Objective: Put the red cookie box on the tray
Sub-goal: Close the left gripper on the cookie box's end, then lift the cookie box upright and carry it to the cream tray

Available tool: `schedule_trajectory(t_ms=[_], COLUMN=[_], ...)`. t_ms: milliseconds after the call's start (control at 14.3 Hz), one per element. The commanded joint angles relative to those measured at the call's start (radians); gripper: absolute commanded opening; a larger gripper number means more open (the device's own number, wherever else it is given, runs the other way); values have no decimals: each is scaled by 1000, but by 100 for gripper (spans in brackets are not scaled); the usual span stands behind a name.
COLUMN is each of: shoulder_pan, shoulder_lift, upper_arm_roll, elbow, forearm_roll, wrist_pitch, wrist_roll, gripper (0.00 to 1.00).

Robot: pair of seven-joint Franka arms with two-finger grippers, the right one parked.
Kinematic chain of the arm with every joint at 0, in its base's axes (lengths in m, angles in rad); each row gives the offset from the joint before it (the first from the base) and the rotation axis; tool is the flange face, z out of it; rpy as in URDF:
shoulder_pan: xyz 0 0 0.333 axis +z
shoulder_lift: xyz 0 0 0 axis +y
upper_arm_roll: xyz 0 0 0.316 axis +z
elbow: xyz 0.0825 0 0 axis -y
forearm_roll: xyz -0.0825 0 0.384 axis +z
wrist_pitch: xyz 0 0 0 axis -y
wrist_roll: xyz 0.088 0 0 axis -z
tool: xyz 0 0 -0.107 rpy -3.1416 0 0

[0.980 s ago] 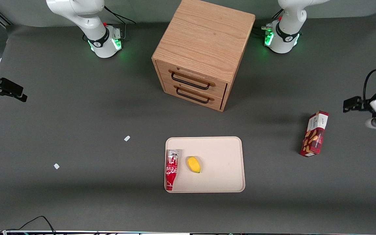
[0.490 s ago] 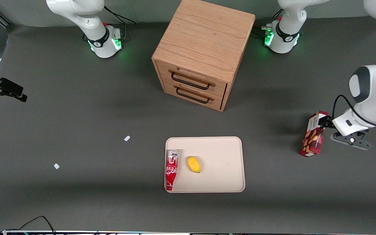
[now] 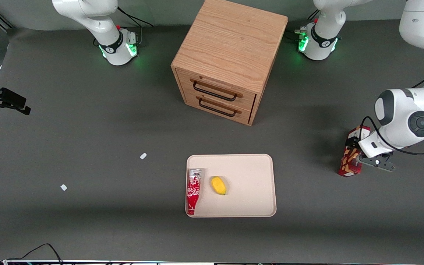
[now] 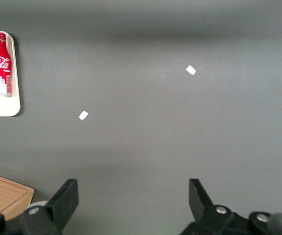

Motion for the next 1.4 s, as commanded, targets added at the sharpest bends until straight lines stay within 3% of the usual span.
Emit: schedule_trajectory(t_ms=[0, 140, 280, 770, 1120, 1330], shoulder_pan=[-13, -15, -15, -13, -39, -78], shoulder_lift=[-2, 2, -1, -53, -116, -110], upper_arm_roll=[15, 15, 15, 14, 5, -2], elbow=[-13, -12, -12, 28, 275, 495], forearm_roll=[-15, -15, -15, -19, -93, -119], wrist_pitch=[29, 33, 32, -43, -443, -703], wrist_roll=[15, 17, 17, 12, 9, -52], gripper=[65, 26, 1, 0, 0, 0])
